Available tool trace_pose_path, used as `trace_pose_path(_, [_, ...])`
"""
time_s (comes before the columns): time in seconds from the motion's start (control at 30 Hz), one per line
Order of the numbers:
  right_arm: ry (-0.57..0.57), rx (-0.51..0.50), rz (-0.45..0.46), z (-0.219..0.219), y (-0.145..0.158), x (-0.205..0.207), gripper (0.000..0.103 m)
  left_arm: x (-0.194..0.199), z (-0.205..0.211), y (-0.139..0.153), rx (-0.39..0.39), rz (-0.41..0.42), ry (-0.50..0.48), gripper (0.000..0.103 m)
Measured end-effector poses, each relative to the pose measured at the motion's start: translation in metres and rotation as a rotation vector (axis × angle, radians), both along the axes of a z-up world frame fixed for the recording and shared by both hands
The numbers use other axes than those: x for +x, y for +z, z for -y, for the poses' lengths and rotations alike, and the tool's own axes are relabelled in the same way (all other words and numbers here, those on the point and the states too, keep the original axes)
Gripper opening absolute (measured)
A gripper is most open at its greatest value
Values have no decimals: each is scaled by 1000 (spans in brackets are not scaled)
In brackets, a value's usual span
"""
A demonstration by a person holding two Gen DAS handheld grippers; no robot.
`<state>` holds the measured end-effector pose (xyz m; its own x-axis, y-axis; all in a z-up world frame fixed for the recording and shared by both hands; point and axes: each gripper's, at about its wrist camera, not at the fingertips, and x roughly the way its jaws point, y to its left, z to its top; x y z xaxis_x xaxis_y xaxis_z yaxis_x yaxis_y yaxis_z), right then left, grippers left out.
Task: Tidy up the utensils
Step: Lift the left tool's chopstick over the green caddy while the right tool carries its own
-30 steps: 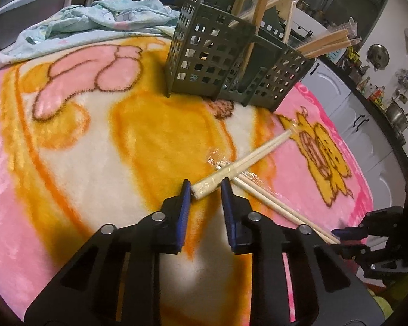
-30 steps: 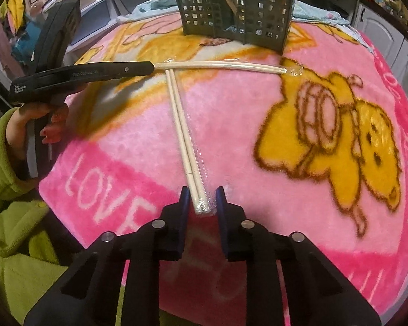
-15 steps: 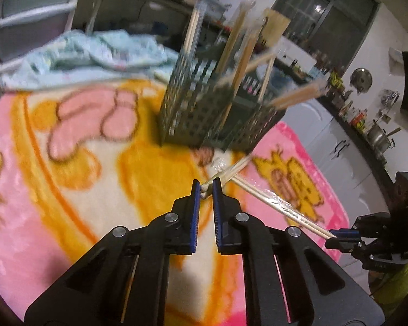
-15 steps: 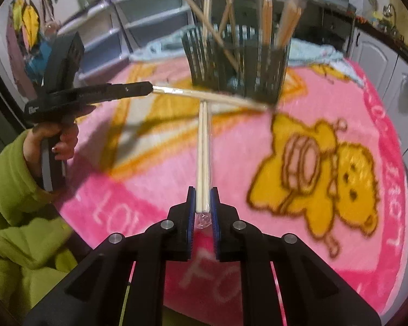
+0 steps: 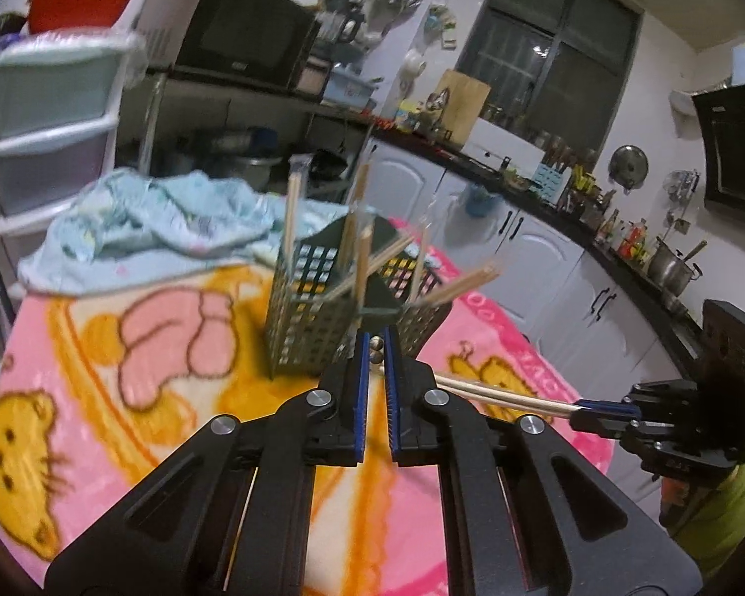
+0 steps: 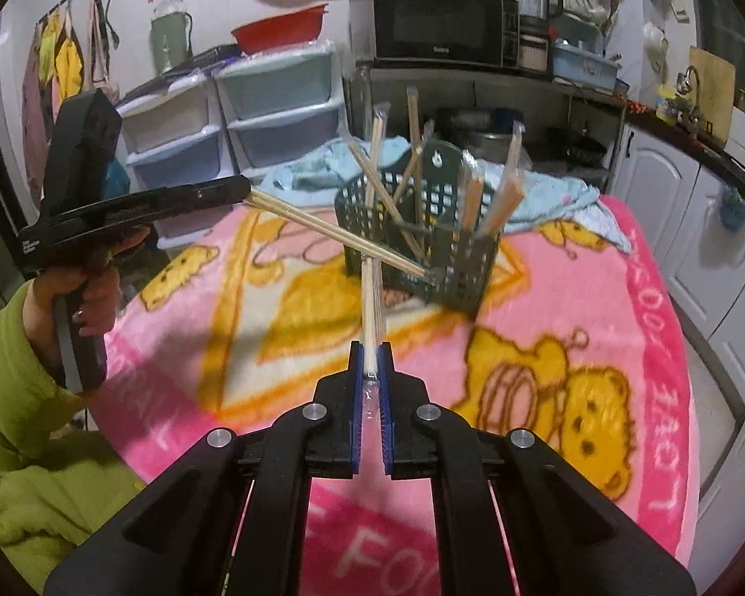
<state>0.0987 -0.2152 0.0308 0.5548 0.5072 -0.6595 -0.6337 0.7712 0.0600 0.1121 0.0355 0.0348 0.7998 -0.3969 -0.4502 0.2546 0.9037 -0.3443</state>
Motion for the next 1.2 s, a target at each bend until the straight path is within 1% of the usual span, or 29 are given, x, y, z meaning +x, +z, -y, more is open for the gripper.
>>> trace_pose_path(0.13, [-3, 21, 48, 1, 21, 2, 6, -3, 4, 24, 1, 41, -17, 3])
trace_pose_path(0.3, [-8, 37, 110, 3, 52, 4, 6, -6, 11, 60, 16, 113, -31, 3])
trace_pose_path(0.5, [-22, 3, 174, 6, 85, 8, 6, 0, 12, 100, 49, 181, -6, 3])
trace_pose_path(0.6, [-33, -43, 198, 6, 96, 15, 6, 4, 9, 115, 62, 206, 18, 3])
trace_pose_path(0.73, [-48, -86, 195, 8, 100, 26, 6, 6, 2, 134, 79, 234, 36, 3])
trace_pose_path(0.83, [-58, -105, 179, 10, 101, 34, 6, 5, -3, 143, 95, 237, 50, 3])
trace_pose_path(1.0, [-52, -141, 141, 7, 104, 51, 6, 6, -11, 147, 120, 225, 78, 3])
trace_pose_path(1.1, [-41, -168, 106, 2, 103, 64, 6, 14, -16, 147, 109, 211, 94, 3])
trace_pose_path(1.2, [-26, -201, 59, -3, 99, 75, 6, 22, -21, 147, 77, 203, 106, 3])
